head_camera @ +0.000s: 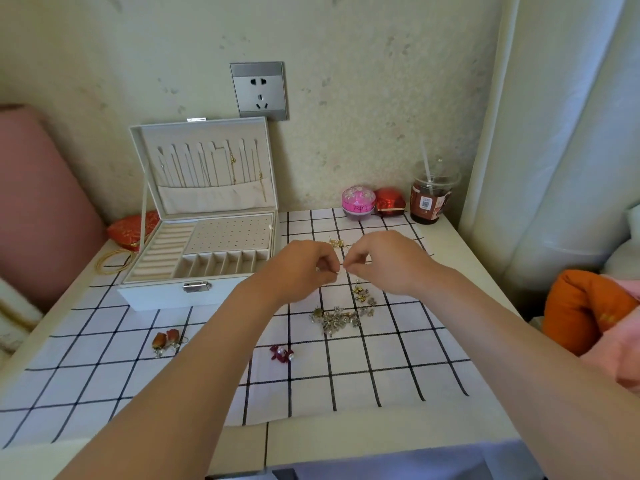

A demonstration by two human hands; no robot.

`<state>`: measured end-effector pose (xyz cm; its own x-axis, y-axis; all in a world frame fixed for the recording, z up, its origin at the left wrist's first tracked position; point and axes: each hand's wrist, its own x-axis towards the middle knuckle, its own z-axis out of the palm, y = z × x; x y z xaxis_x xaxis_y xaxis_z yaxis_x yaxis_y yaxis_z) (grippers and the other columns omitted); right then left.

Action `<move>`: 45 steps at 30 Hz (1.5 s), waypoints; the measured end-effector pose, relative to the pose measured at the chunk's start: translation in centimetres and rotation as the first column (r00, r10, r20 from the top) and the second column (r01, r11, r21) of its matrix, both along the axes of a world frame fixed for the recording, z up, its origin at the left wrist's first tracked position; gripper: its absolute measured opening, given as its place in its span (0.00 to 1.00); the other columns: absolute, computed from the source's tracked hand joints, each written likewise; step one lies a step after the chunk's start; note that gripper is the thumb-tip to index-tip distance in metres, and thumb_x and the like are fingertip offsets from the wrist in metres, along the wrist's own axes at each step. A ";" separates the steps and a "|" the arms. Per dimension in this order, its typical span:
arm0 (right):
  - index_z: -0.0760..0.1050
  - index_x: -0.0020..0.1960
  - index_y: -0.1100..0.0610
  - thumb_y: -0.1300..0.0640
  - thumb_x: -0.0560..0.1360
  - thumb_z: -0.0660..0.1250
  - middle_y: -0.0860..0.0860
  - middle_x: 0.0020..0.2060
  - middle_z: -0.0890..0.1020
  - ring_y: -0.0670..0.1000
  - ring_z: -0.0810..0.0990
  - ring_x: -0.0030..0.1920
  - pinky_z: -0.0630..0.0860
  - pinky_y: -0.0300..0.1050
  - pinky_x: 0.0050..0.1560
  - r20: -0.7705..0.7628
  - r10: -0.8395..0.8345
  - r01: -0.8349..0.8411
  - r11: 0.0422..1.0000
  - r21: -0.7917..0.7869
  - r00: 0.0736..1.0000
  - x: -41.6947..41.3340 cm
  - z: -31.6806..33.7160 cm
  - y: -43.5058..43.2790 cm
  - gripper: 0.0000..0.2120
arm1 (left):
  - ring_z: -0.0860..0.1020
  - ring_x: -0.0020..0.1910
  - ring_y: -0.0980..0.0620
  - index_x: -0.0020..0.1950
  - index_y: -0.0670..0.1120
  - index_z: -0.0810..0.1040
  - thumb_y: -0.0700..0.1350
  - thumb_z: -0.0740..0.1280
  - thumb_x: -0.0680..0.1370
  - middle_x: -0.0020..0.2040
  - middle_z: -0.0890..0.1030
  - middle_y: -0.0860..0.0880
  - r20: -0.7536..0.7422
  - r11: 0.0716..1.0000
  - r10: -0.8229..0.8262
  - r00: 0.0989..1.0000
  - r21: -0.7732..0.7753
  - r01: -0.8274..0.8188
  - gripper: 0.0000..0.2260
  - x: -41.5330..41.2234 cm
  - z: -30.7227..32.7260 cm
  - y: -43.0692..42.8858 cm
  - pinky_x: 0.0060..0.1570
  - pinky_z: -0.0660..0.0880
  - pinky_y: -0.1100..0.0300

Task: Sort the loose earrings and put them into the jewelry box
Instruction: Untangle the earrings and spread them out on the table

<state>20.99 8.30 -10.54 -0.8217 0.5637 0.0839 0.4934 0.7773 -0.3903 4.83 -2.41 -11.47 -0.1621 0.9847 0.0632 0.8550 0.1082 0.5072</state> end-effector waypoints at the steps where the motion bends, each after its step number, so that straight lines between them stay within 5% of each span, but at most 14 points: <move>1: 0.84 0.50 0.44 0.50 0.77 0.69 0.40 0.46 0.83 0.44 0.80 0.48 0.77 0.45 0.50 0.026 0.036 -0.036 0.999 -0.019 0.999 0.2 0.1 -0.8 0.06 | 0.75 0.38 0.64 0.50 0.51 0.82 0.44 0.72 0.76 0.44 0.82 0.56 -0.009 1.000 -0.005 1.000 -0.010 0.005 0.04 0.0 0.2 -0.7 0.41 0.69 0.71; 10: 0.85 0.50 0.46 0.52 0.75 0.71 0.41 0.41 0.82 0.45 0.80 0.45 0.71 0.41 0.39 0.271 0.131 -0.133 0.991 -0.010 0.954 -0.8 0.1 -4.3 0.06 | 0.75 0.36 0.70 0.48 0.52 0.85 0.44 0.72 0.76 0.42 0.83 0.58 0.026 0.995 -0.063 0.998 -0.070 0.065 0.04 0.8 1.2 -6.2 0.37 0.67 0.77; 18: 0.85 0.47 0.47 0.52 0.75 0.71 0.40 0.43 0.84 0.44 0.81 0.47 0.77 0.44 0.46 0.207 0.065 -0.069 0.997 0.016 0.976 -0.8 1.1 -4.6 0.04 | 0.78 0.37 0.65 0.46 0.53 0.85 0.48 0.75 0.73 0.40 0.82 0.60 0.150 0.963 -0.125 0.981 -0.219 0.156 0.02 2.3 0.1 -8.1 0.37 0.72 0.71; 24: 0.85 0.46 0.47 0.54 0.73 0.74 0.37 0.38 0.82 0.37 0.79 0.42 0.76 0.38 0.46 0.108 0.088 -0.075 0.990 -0.116 0.990 0.7 2.1 -5.2 0.03 | 0.78 0.45 0.62 0.45 0.54 0.86 0.50 0.75 0.72 0.43 0.82 0.60 0.057 0.960 -0.195 0.979 -0.192 0.202 0.03 3.1 -1.4 -8.0 0.48 0.75 0.63; 29: 0.86 0.46 0.49 0.55 0.73 0.74 0.41 0.42 0.85 0.39 0.81 0.44 0.79 0.42 0.50 0.172 0.128 -0.094 0.976 -0.194 0.977 1.3 2.0 -6.2 0.04 | 0.76 0.42 0.67 0.52 0.56 0.84 0.49 0.71 0.77 0.46 0.81 0.61 0.047 0.976 -0.150 0.988 -0.153 0.155 0.06 1.9 -0.4 -8.3 0.43 0.70 0.72; 34: 0.86 0.44 0.50 0.54 0.74 0.73 0.39 0.43 0.85 0.39 0.81 0.46 0.80 0.42 0.52 0.207 0.150 -0.101 0.967 -0.233 0.967 2.3 2.0 -7.6 0.03 | 0.77 0.42 0.65 0.50 0.57 0.84 0.49 0.72 0.76 0.45 0.82 0.60 0.041 0.990 -0.001 0.999 -0.141 0.007 0.05 -1.4 1.2 -10.4 0.43 0.72 0.71; 39: 0.85 0.43 0.50 0.57 0.73 0.73 0.39 0.40 0.84 0.40 0.81 0.43 0.79 0.40 0.47 0.307 0.187 -0.108 0.960 -0.258 0.933 3.1 1.2 -8.9 0.03 | 0.78 0.44 0.60 0.52 0.58 0.84 0.52 0.77 0.70 0.47 0.79 0.61 0.022 0.971 -0.043 0.999 -0.233 0.047 0.11 -0.3 0.7 -11.3 0.45 0.75 0.66; 45: 0.84 0.46 0.47 0.59 0.71 0.75 0.41 0.39 0.84 0.40 0.81 0.41 0.78 0.39 0.43 0.332 0.216 -0.107 0.943 -0.317 0.918 3.2 0.3 -9.1 0.08 | 0.77 0.41 0.62 0.48 0.53 0.86 0.46 0.76 0.73 0.45 0.81 0.58 0.021 0.973 -0.072 0.997 -0.217 0.075 0.06 0.1 -0.4 -10.7 0.41 0.71 0.71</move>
